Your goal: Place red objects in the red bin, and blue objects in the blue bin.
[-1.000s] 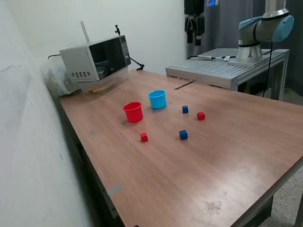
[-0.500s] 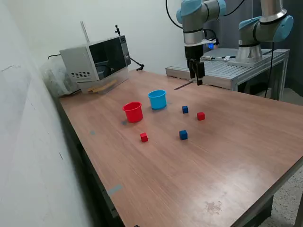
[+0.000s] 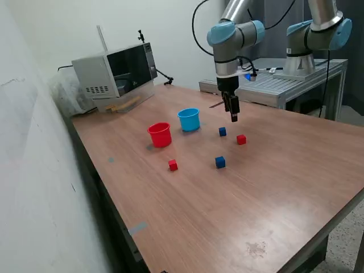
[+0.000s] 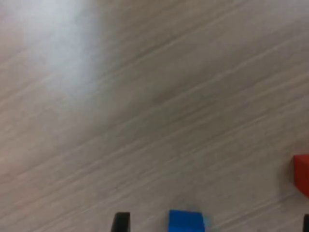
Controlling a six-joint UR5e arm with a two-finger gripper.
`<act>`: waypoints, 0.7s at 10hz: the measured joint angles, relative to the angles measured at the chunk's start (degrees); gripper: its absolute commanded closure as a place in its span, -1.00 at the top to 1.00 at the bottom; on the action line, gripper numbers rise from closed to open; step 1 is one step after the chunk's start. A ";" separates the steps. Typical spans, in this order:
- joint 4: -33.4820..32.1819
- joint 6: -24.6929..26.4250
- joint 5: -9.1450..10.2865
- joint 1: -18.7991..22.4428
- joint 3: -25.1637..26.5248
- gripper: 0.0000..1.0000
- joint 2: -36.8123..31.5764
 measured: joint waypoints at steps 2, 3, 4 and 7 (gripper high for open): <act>-1.88 0.31 -0.03 -0.27 -1.05 1.00 2.45; -2.44 0.38 -0.05 -0.45 -1.55 1.00 3.26; -2.77 0.39 -0.09 -0.67 -1.92 1.00 3.79; -3.55 0.37 -0.14 -2.49 -2.08 1.00 4.27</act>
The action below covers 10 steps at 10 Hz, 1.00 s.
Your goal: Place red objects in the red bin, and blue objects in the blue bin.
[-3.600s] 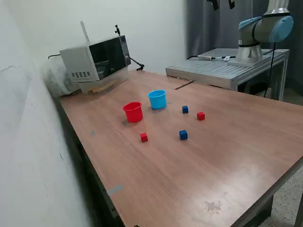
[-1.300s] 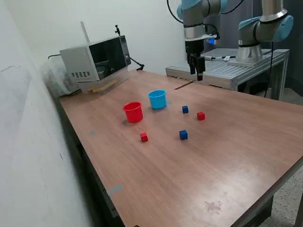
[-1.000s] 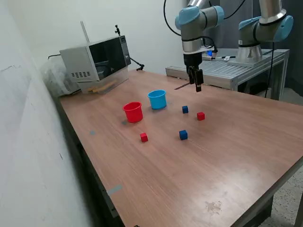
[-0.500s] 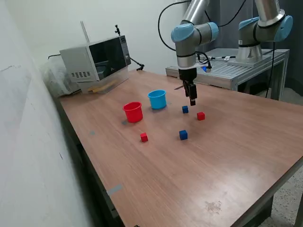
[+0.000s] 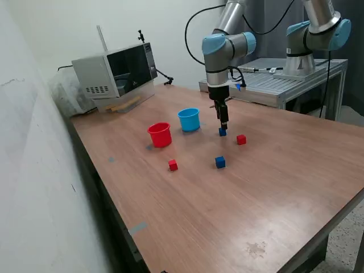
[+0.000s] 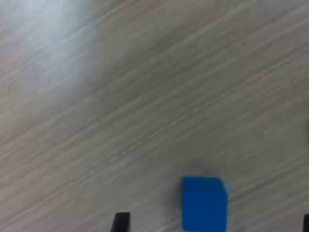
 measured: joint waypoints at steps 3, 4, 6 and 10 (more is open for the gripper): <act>-0.52 0.04 -0.03 -1.50 0.29 1.00 0.03; -0.72 0.03 -0.04 -1.67 0.40 1.00 0.02; -1.01 0.01 -0.04 -1.40 0.59 1.00 0.09; -1.29 -0.01 -0.10 -0.86 0.62 -1.00 1.22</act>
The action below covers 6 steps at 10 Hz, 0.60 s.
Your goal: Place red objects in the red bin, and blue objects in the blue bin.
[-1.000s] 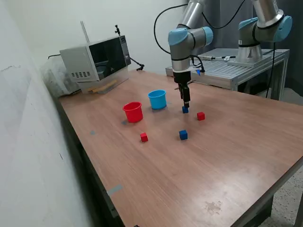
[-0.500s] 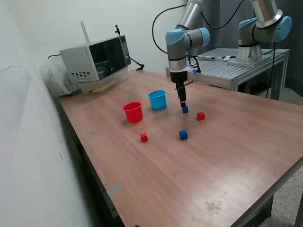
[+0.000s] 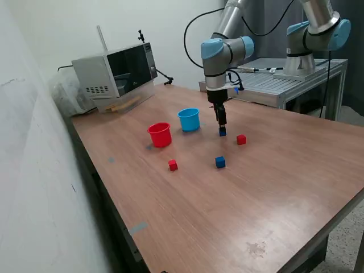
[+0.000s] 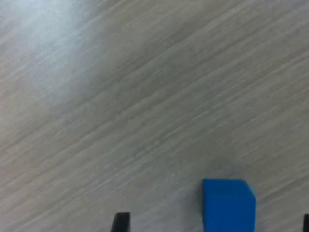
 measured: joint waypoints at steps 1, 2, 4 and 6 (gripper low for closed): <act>-0.01 0.00 -0.04 0.12 -0.04 -1.00 0.25; -0.07 0.00 -0.07 0.20 -0.12 -1.00 0.60; -0.14 -0.68 0.07 0.34 -0.32 -1.00 1.04; 0.01 -3.74 0.25 0.63 -0.49 -1.00 0.82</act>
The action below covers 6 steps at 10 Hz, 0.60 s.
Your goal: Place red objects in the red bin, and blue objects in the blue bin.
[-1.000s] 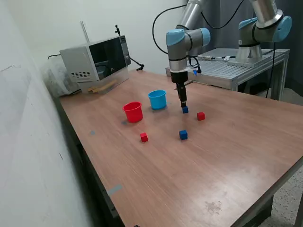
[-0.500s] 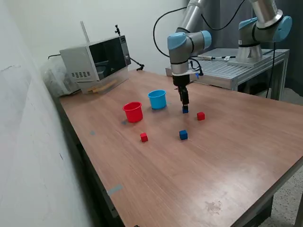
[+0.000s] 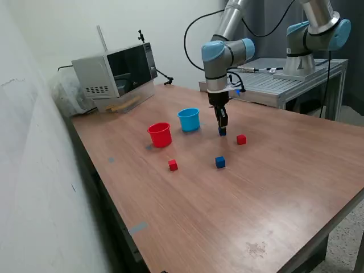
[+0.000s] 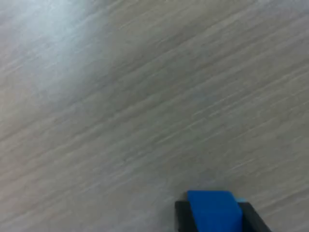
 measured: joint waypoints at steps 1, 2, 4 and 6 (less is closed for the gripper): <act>0.37 -2.56 0.04 0.31 -0.09 -1.00 -1.62; 1.57 -5.51 0.04 0.54 -0.30 -1.00 -4.81; 6.51 -9.68 -0.02 -0.11 -2.30 -1.00 -11.67; 10.89 -12.12 -0.08 -4.65 -4.43 -1.00 -14.80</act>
